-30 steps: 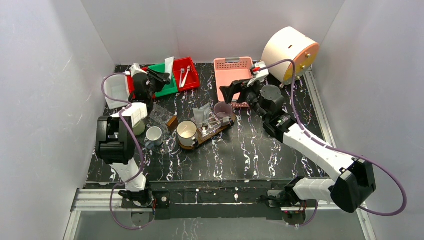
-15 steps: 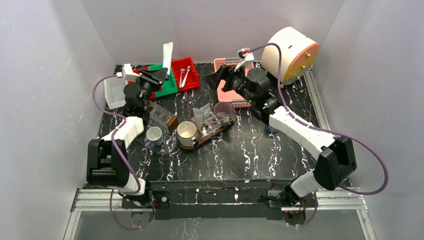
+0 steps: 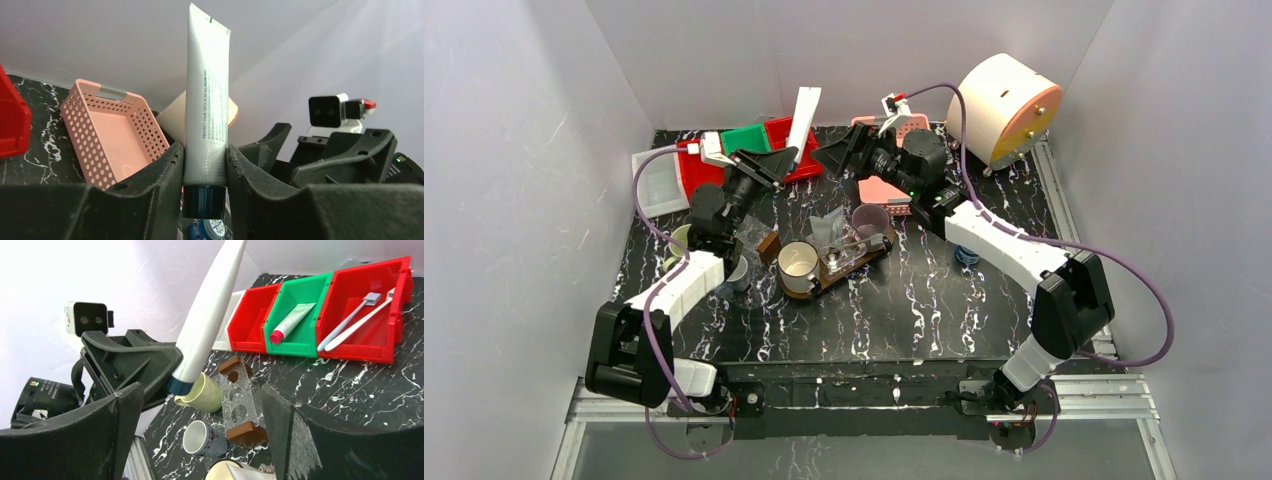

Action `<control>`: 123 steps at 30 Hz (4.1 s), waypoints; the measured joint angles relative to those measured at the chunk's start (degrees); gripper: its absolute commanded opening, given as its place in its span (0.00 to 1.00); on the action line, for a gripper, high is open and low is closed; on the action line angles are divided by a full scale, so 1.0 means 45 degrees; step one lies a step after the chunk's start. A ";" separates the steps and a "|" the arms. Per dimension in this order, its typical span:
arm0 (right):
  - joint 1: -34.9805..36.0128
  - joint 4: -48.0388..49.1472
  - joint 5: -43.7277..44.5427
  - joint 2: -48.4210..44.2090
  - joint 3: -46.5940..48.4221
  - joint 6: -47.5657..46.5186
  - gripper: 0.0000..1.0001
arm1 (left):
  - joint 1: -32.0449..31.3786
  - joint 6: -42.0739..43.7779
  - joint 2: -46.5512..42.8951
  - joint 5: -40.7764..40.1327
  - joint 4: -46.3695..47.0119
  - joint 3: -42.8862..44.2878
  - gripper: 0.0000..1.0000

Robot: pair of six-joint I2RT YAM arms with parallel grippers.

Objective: Prepare toiletry sets of a toothbrush and toothpaste on the tray
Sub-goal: Place the toothpaste in the toothpaste holder.

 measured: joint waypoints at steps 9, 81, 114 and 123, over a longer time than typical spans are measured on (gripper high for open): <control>0.0000 0.1166 -0.0311 0.0510 0.0141 0.1005 0.86 | -0.0787 0.0155 -0.0073 0.0010 0.0690 -0.0525 0.00; -0.0272 -0.2584 -0.9092 -0.0534 0.0908 -0.7402 0.25 | 0.0923 0.7791 0.0588 1.2415 -0.9802 0.8510 0.51; -0.0019 -0.4085 -0.9923 0.0214 0.2293 -0.8524 0.55 | 0.0763 0.4507 0.1112 1.4401 -0.6154 0.7791 0.00; 0.0015 -0.4065 -0.8932 -0.0291 0.1787 -0.9015 0.87 | 0.2016 0.6329 0.0296 1.2769 -0.8748 0.7917 0.00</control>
